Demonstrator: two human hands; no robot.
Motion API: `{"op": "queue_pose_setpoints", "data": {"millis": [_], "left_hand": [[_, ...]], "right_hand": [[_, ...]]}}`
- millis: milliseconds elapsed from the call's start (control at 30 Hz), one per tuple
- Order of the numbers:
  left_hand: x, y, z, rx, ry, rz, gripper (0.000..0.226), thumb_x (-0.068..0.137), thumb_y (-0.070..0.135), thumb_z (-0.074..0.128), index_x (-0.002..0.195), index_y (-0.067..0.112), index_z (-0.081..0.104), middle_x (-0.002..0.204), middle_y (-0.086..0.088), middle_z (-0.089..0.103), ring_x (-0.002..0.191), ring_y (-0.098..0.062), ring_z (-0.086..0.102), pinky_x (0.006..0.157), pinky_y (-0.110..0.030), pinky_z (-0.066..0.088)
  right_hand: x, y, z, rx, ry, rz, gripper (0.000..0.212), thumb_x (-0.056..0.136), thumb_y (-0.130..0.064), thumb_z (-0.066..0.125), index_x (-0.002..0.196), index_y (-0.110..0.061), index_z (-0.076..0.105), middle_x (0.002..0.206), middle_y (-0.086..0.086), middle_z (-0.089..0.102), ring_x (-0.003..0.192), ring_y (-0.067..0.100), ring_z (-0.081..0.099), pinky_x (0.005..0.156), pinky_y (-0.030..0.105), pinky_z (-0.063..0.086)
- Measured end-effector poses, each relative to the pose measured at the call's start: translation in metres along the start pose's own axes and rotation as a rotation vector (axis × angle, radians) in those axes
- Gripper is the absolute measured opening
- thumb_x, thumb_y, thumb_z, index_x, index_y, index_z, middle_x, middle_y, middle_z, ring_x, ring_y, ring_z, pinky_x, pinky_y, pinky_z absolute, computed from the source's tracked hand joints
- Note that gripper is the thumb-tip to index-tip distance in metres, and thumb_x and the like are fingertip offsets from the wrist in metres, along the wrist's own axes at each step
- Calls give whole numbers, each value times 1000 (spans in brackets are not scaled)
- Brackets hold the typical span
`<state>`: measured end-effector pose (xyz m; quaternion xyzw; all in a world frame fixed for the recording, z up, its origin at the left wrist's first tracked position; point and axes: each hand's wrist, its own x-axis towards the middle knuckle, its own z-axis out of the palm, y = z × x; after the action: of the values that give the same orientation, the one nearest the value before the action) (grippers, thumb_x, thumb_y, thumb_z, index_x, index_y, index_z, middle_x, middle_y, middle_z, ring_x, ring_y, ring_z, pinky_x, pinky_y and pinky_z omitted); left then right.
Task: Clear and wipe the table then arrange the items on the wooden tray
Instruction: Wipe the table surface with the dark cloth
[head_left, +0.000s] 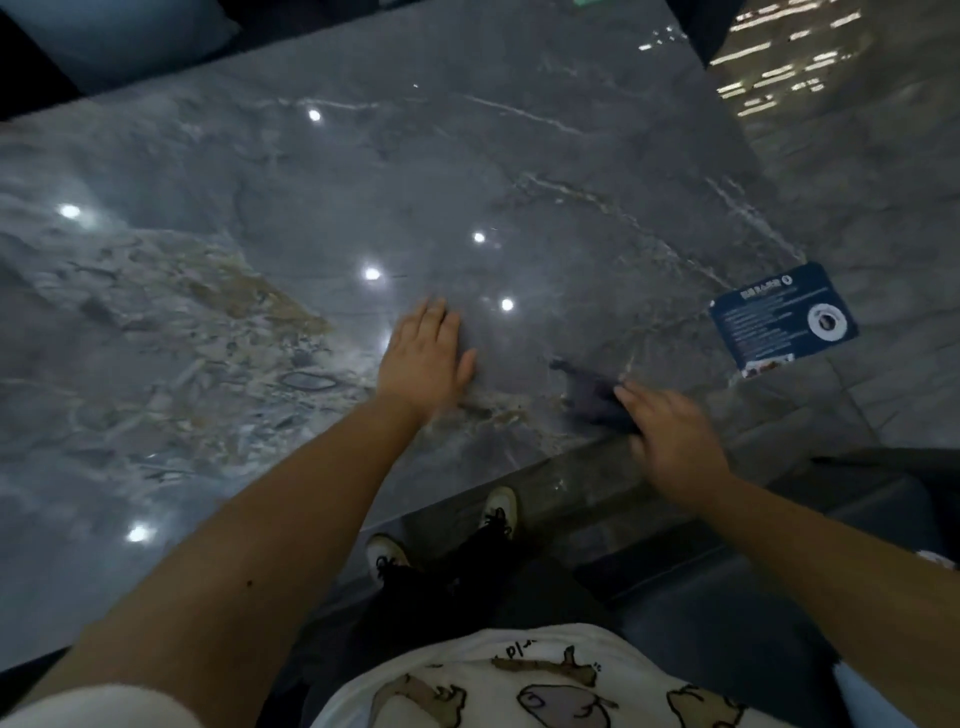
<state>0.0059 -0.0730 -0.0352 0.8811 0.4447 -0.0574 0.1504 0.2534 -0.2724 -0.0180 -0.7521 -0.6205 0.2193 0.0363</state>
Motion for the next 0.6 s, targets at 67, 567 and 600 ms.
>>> {"op": "queue_pose_setpoints", "data": {"millis": [67,567,600], "left_hand": [[-26,-25,-2,-27,4,-52,65,95,50,26,142,6,38,151,-17,34,142,-33,23,117,-46,17],[-293,-286,5,-165,213,-849,57,97,40,42,142,5,38,151,-18,33,141,-36,24,117,-47,16],[-303,-297,9,-176,218,-880,56,97,40,42,142,6,39,151,-18,33,141,-36,24,117,-47,16]], "right_hand": [[8,-28,-17,223,-12,79,44,92,-16,50,136,-16,48,116,19,64,100,37,62,85,35,45],[203,-376,24,896,-308,58,36,94,-29,54,129,-21,48,110,-11,60,108,18,60,93,36,50],[214,-397,32,859,-299,20,34,94,-28,54,127,-22,48,109,-14,58,104,11,59,88,25,50]]}}
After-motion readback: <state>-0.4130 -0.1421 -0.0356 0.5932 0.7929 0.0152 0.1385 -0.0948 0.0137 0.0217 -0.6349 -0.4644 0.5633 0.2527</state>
